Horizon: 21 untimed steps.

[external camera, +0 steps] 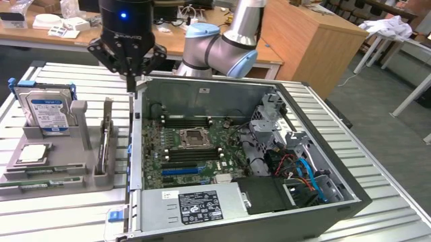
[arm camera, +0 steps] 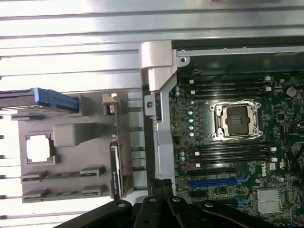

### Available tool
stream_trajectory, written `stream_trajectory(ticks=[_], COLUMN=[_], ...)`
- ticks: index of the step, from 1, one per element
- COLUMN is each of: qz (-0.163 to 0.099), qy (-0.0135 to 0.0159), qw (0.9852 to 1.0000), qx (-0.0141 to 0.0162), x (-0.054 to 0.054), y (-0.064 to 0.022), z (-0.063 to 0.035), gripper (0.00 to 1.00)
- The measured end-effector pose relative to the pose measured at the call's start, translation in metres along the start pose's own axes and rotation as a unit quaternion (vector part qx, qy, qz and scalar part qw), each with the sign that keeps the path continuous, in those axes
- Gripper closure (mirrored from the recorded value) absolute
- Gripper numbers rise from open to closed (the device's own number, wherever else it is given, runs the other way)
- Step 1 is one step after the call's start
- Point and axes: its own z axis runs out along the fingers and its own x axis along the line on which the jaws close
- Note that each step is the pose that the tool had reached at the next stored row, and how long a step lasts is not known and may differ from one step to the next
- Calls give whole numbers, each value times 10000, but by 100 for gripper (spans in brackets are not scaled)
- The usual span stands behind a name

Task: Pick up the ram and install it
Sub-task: 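Reach for the ram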

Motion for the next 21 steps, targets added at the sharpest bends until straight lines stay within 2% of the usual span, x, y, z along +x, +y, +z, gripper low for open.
stream_trajectory(ticks=[21], qz=[0], qy=[0], qw=[10000], qx=[0], x=[593], y=[-4], z=[-10], gripper=[89])
